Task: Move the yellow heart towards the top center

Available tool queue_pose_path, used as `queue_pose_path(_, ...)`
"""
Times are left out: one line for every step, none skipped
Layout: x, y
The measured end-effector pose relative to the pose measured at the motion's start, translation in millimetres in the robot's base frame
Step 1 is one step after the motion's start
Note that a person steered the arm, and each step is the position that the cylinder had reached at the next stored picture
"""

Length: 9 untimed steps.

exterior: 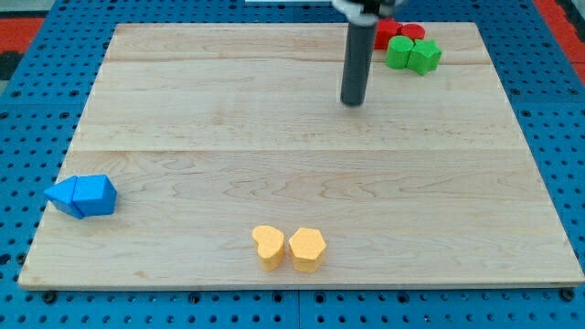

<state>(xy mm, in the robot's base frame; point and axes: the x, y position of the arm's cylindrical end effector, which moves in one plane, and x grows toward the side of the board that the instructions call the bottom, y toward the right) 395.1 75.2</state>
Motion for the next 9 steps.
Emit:
queue_pose_path(98,18)
queue_pose_path(196,25)
queue_pose_path(224,15)
queue_pose_path(222,-40)
queue_pose_path(199,-119)
queue_pose_path(182,-165)
queue_pose_path(174,-197)
queue_pose_path(126,-245)
queue_pose_path(106,-199)
